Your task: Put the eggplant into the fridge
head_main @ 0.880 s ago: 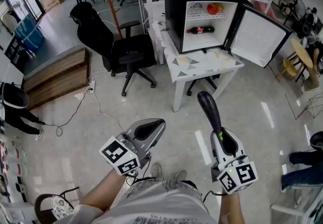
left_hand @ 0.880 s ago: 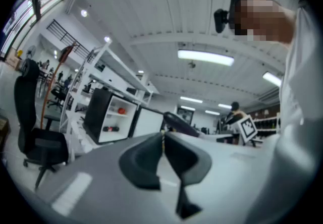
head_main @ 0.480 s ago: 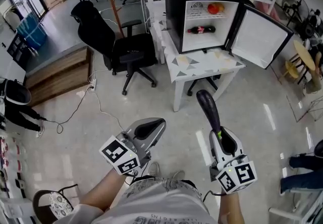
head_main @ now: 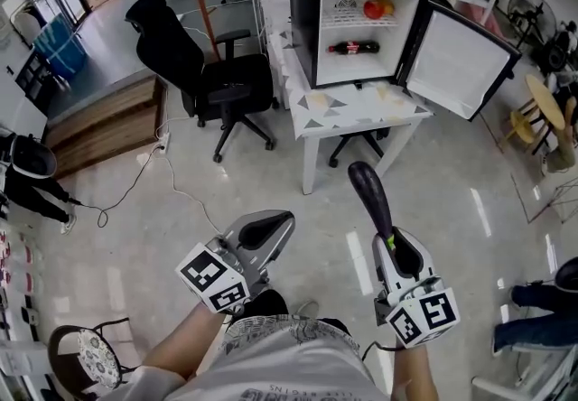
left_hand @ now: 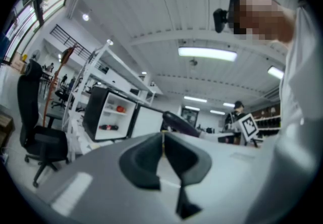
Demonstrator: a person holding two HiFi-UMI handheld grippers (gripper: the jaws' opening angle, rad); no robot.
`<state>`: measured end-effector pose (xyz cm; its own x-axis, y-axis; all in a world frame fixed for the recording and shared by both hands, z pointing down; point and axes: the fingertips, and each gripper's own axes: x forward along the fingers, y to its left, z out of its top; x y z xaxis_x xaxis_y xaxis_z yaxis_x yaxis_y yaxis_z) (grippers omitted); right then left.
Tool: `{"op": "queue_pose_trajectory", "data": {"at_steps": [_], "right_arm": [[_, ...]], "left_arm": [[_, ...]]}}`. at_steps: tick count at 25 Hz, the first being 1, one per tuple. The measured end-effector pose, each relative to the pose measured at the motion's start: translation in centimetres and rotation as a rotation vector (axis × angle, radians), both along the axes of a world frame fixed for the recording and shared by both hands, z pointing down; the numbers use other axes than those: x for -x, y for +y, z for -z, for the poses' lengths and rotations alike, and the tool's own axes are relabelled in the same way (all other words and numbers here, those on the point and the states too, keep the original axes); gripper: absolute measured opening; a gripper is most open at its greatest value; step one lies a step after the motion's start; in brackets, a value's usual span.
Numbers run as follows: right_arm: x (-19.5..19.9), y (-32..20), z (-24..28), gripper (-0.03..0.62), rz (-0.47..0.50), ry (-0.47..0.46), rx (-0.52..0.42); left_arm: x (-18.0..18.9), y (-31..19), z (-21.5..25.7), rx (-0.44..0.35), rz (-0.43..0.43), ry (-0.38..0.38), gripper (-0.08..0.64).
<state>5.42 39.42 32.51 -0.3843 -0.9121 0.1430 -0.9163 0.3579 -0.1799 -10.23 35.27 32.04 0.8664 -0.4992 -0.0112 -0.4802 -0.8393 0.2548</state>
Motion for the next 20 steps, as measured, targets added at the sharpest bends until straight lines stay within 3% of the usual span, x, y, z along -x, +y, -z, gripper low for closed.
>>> {"op": "queue_pose_trajectory", "data": {"at_steps": [11,20], "right_arm": [[-2.7,-1.1,-0.8,0.104,0.016,-0.006,0.011],[-4.1,-6.3,-1.6,0.104,-0.005,-0.003,0.010]], "left_arm": [[-2.7,-1.0,-0.7,0.012,0.010,-0.002,0.017],[-4.2,-6.6,-1.8,0.013,-0.012,0.002,0.017]]}}
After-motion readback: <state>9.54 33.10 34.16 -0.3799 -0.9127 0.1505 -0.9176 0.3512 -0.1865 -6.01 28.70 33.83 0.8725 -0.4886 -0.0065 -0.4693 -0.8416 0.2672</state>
